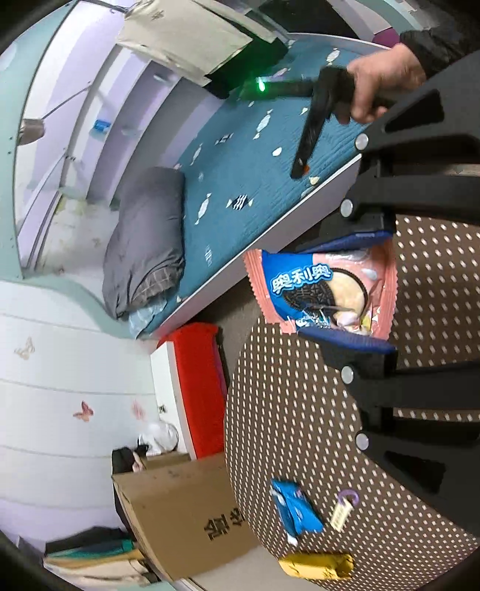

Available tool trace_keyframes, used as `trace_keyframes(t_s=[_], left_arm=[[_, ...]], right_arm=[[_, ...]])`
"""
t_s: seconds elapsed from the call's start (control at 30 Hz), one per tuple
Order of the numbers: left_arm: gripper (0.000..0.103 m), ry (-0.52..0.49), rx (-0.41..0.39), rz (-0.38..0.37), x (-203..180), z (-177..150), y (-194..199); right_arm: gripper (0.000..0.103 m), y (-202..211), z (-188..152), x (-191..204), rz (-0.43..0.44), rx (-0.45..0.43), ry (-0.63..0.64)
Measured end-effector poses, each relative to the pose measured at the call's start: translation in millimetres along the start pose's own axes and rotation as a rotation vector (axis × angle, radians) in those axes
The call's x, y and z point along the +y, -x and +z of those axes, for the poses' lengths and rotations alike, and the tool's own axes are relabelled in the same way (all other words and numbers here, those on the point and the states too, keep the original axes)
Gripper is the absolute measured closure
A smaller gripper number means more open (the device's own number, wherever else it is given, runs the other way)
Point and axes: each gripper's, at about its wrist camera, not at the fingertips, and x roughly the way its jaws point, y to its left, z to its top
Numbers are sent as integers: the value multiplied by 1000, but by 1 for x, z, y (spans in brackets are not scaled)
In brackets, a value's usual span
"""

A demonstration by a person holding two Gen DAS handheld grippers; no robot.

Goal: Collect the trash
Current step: 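Carry the wrapper and cap over the bin and open both tools, then move both open tools back over the table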

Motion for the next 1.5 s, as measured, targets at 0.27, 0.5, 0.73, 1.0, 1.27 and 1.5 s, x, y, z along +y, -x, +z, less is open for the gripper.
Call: trace_keyframes(t_s=[0.27, 0.5, 0.73, 1.0, 1.27, 1.5], left_arm=[[65, -36, 50, -25, -31, 11, -43], [65, -60, 119, -62, -64, 22, -92], [65, -83, 263, -101, -98, 21, -162], [63, -126, 413, -115, -126, 12, -224], [10, -89, 424, -71, -121, 23, -237], [10, -77, 332, -51, -111, 31, -196]], right_arm=[[55, -57, 0, -37, -1, 86, -74], [25, -47, -1, -67, 3, 49, -170], [20, -2, 4, -79, -1, -31, -177], [20, 31, 11, -90, 1, -91, -187], [17, 39, 8, -87, 6, -100, -189], [6, 48, 2, -66, -6, -111, -180]])
